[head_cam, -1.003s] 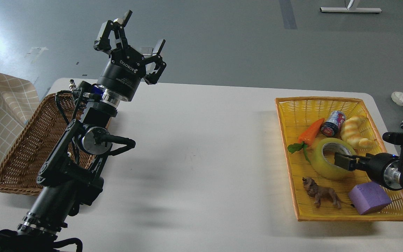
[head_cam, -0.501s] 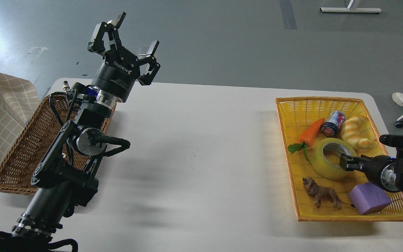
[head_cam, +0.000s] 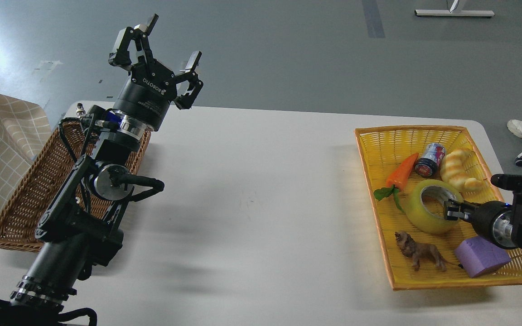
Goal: Place and transfer tape with both arms
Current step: 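Insert the right gripper into the tape roll's hole and grip it, then lift the tape roll with the right gripper and carry it toward table center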
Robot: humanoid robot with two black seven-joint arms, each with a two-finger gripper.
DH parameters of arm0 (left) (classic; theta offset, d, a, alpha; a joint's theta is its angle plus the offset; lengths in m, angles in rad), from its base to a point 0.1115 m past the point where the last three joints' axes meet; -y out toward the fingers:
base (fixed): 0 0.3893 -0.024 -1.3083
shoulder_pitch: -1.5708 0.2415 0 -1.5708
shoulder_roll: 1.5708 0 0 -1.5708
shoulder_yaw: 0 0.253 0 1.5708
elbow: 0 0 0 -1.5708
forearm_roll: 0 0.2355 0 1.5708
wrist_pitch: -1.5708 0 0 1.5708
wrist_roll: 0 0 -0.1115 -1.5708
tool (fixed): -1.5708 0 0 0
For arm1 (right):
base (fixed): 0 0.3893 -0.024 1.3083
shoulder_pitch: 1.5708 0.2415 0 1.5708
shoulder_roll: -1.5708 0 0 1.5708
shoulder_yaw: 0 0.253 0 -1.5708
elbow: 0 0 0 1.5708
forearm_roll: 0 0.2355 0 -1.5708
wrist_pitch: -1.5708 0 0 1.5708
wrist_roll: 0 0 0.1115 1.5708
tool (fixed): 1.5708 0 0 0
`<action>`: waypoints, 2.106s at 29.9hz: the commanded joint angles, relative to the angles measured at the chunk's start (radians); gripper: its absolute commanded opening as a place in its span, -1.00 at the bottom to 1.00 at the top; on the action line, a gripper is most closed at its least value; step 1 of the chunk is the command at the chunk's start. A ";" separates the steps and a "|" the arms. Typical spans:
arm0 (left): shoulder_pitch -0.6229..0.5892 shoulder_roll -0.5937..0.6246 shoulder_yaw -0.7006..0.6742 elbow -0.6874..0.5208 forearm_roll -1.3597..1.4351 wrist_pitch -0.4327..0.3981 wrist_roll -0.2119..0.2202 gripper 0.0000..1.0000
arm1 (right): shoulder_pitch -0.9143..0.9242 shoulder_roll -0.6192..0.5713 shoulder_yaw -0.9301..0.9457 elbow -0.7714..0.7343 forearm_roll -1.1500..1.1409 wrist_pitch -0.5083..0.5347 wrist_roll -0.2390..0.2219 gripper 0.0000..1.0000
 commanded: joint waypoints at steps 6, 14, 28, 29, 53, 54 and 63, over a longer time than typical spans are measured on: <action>0.002 0.000 0.000 0.000 -0.002 -0.001 0.000 0.96 | -0.017 -0.002 0.045 0.025 0.015 0.000 -0.007 -1.00; 0.002 0.000 0.000 0.000 -0.003 -0.001 0.000 0.96 | -0.005 -0.039 0.134 0.071 0.098 0.000 -0.007 -1.00; -0.002 -0.001 0.009 0.000 0.000 0.002 0.000 0.96 | 0.380 0.078 0.039 0.093 0.098 0.000 -0.026 -1.00; -0.002 -0.001 0.009 0.000 0.000 0.002 0.000 0.96 | 0.402 0.095 0.021 0.087 0.098 0.000 -0.027 -1.00; 0.002 0.014 -0.009 -0.008 -0.005 0.000 -0.005 0.96 | 0.755 0.636 -0.435 -0.269 0.087 0.000 -0.077 -1.00; 0.002 0.014 -0.009 -0.008 -0.005 0.000 -0.005 0.96 | 0.755 0.636 -0.435 -0.269 0.087 0.000 -0.077 -1.00; 0.002 0.025 -0.014 -0.008 -0.006 0.000 -0.008 0.96 | 0.663 0.636 -0.467 -0.282 0.093 0.000 -0.096 -1.00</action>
